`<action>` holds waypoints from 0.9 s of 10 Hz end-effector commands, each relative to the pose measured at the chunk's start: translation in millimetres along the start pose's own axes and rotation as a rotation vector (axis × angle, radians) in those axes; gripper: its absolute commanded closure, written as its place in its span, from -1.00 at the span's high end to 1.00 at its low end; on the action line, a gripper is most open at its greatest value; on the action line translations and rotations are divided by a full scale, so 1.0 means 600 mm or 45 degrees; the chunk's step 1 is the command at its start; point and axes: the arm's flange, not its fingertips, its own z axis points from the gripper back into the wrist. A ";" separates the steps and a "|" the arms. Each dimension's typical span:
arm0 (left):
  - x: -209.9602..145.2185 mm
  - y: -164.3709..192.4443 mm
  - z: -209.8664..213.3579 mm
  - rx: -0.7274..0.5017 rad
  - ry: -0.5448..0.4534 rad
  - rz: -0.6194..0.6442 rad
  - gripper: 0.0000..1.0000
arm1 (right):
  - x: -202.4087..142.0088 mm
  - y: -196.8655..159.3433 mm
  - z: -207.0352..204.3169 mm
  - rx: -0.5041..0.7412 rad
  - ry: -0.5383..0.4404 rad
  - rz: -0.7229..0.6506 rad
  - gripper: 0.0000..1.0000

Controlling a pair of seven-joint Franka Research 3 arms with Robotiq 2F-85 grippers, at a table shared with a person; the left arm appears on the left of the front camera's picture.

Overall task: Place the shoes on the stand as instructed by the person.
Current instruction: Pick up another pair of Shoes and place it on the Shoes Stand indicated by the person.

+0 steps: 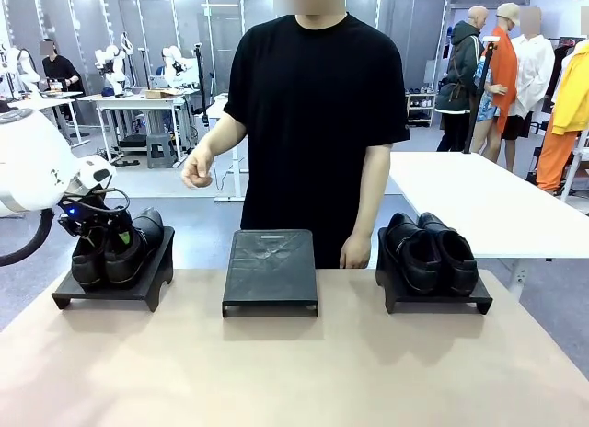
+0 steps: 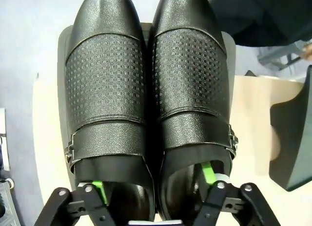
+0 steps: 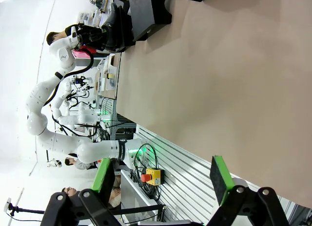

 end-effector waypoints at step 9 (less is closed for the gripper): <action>0.001 -0.002 0.005 -0.001 -0.006 -0.002 1.00 | 0.001 0.004 0.001 0.019 -0.014 0.012 1.00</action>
